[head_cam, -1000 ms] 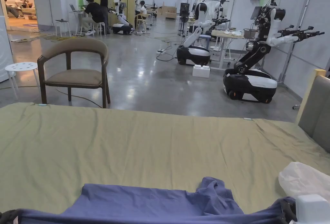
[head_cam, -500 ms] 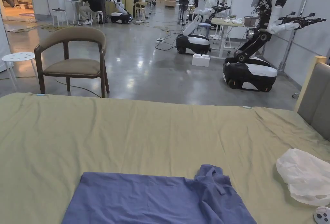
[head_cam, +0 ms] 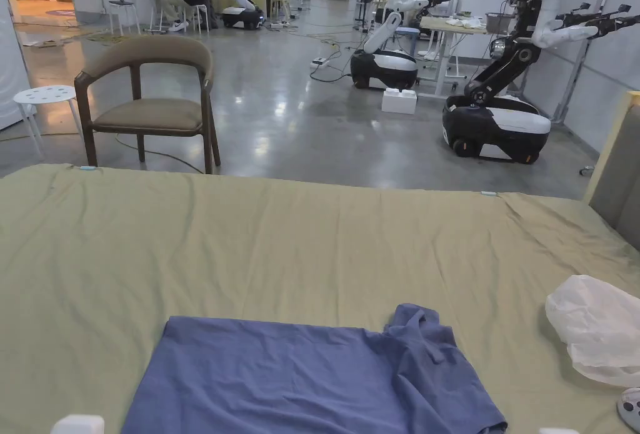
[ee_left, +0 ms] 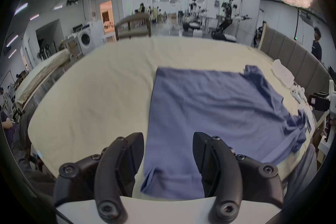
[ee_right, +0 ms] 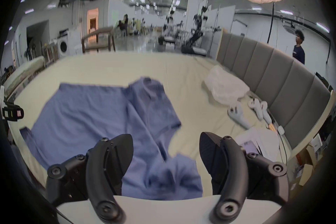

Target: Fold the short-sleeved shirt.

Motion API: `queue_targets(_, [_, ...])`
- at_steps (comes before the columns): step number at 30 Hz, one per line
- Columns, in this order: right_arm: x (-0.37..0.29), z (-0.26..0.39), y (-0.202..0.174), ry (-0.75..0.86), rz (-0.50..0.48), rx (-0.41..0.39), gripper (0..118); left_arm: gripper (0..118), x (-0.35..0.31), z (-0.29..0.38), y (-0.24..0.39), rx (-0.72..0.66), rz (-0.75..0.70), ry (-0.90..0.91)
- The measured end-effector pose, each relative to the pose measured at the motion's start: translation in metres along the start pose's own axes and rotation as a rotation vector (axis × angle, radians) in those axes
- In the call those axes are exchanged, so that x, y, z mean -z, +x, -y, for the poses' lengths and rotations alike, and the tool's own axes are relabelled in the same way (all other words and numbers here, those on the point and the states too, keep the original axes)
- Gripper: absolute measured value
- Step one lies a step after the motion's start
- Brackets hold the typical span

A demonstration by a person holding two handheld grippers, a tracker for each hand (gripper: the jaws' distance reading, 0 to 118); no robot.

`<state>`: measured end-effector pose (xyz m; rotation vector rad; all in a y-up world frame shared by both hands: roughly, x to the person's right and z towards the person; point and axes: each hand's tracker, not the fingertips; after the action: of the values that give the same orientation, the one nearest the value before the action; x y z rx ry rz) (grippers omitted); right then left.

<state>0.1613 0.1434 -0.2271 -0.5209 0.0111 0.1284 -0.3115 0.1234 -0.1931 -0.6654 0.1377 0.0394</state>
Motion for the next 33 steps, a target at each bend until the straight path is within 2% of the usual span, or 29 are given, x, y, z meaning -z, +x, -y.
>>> queue_targets(6, [0.001, -0.044, -0.030, 0.241, -0.011, 0.080, 81, 58, -0.014, -0.048, 0.020, -0.015, -0.022, 0.263])
queue_targets(12, [-0.008, -0.074, -0.058, 0.437, -0.024, 0.113, 77, 56, -0.032, -0.081, 0.037, -0.016, -0.067, 0.488])
queue_targets(14, [-0.011, -0.081, -0.064, 0.482, -0.027, 0.104, 58, 48, -0.039, -0.086, 0.041, -0.006, -0.075, 0.531])
queue_targets(15, [-0.013, -0.083, -0.067, 0.502, -0.026, 0.096, 44, 38, -0.042, -0.087, 0.043, 0.003, -0.075, 0.549])
queue_targets(16, [-0.013, -0.085, -0.069, 0.499, -0.021, 0.091, 25, 20, -0.044, -0.088, 0.045, 0.014, -0.078, 0.561])
queue_targets(17, [-0.012, -0.087, -0.071, 0.503, -0.020, 0.095, 12, 11, -0.046, -0.088, 0.047, 0.025, -0.085, 0.568])
queue_targets(18, [-0.011, -0.088, -0.071, 0.517, -0.029, 0.109, 6, 7, -0.046, -0.087, 0.050, 0.033, -0.098, 0.574])
queue_targets(20, [-0.009, -0.090, -0.073, 0.507, -0.042, 0.112, 3, 0, -0.046, -0.086, 0.049, 0.030, -0.080, 0.576])
queue_targets(25, [0.006, -0.082, -0.078, 0.470, -0.047, 0.065, 0, 0, -0.020, -0.080, 0.037, 0.002, -0.067, 0.480])
queue_targets(33, [0.049, -0.054, -0.071, 0.322, -0.053, 0.041, 0, 0, 0.113, -0.103, -0.019, -0.062, -0.008, 0.122])
